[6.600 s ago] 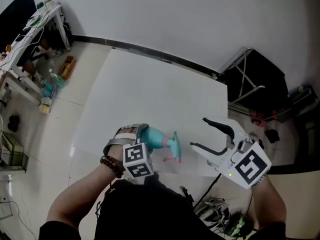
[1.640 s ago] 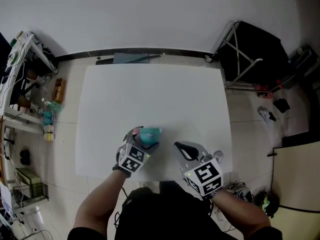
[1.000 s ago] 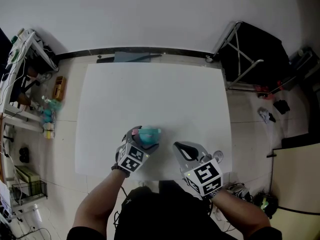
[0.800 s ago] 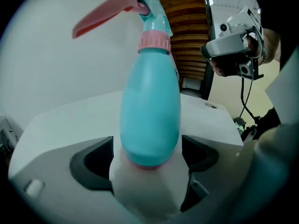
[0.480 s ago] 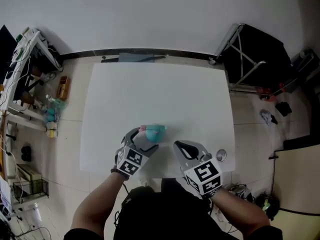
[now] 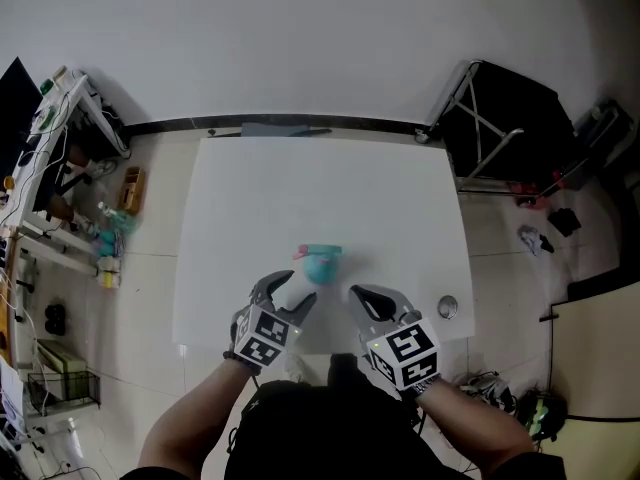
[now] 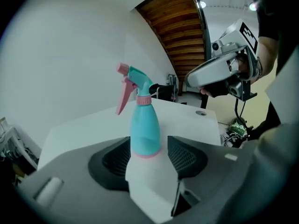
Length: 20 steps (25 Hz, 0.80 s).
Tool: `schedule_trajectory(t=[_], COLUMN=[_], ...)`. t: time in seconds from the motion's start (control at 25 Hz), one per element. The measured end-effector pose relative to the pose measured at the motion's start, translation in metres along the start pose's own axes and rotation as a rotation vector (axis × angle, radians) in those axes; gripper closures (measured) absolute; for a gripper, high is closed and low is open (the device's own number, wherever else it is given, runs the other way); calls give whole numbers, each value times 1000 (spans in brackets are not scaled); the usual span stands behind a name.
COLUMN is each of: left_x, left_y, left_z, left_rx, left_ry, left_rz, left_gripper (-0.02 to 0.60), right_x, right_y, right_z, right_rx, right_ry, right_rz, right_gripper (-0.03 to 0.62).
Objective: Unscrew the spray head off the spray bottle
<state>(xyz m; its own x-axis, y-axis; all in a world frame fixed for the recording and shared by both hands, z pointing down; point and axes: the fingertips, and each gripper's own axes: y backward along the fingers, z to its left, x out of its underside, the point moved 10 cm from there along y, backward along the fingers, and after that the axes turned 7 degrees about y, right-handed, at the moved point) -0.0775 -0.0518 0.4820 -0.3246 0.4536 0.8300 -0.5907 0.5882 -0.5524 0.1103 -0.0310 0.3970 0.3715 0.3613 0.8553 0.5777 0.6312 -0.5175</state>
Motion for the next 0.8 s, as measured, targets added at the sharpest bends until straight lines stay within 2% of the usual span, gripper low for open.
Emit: schedule_trajectory(t=[0.32,0.6,0.8], left_x=[-17,-25,-37], left_y=[41,67,80], left_z=[-9,-15,-19], left_rx=[11,13,33], left_ry=[-36,-32,30], left_rz=[-100,-122,-145], left_gripper=[439,565,565], right_x=[-1,-10,-17], right_y=[9,15,17], right_z=[28,50,63], right_rx=[50,85,100], right_ry=[-36,-46,-53], right_rz=[-30,-61,-72], right_gripper=[600,602,602])
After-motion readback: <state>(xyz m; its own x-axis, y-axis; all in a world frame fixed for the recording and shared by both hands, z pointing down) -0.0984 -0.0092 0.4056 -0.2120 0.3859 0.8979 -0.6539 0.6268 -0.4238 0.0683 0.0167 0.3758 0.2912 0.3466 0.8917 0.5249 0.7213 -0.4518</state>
